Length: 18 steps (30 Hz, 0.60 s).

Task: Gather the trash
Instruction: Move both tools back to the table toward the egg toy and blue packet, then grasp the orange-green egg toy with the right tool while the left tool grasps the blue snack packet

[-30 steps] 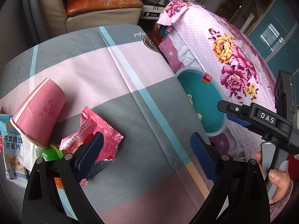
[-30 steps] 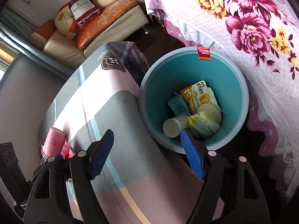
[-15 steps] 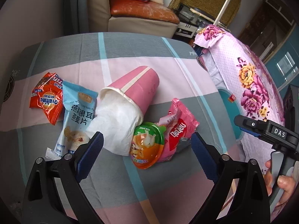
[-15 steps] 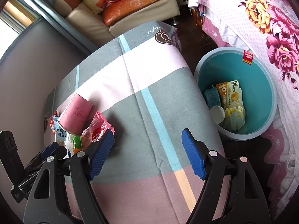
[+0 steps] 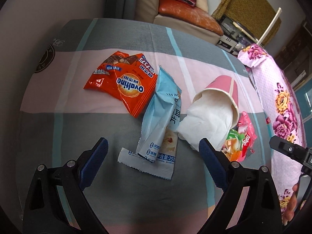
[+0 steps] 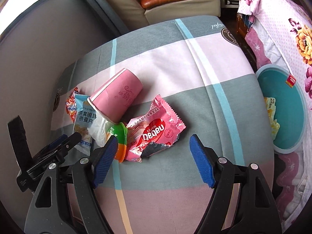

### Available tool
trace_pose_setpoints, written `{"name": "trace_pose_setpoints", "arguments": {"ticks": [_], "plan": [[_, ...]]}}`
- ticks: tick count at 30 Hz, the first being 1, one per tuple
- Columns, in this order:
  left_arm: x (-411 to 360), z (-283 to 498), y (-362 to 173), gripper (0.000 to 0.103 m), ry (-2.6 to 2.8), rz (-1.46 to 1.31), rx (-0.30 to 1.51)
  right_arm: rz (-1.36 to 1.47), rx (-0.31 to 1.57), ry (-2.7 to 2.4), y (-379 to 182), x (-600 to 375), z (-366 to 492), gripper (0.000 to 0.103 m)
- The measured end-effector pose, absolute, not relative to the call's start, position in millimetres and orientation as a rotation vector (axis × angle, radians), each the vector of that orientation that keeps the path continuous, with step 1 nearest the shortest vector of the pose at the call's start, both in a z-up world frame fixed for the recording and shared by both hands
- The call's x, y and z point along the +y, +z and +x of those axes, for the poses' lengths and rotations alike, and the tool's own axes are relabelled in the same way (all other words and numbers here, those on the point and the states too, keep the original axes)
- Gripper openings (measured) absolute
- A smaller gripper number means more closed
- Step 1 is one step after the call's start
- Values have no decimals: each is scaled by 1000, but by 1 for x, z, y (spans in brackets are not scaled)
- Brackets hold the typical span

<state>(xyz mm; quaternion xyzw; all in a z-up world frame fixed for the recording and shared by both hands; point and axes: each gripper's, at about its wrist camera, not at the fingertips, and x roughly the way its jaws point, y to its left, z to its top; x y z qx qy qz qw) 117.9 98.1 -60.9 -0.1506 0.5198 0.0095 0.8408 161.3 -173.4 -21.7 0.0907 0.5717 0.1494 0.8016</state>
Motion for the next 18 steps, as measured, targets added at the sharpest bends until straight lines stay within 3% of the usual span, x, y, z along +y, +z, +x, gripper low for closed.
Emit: {"name": "trace_pose_setpoints", "arguments": {"ticks": [16,18], "plan": [[93,132,-80,94,-6,-246,1088,151,1248,349,-28,-128,166,72],[92,131,-80,87,0,-237,1076,146,1243,352,-27,-125,166,72]]}}
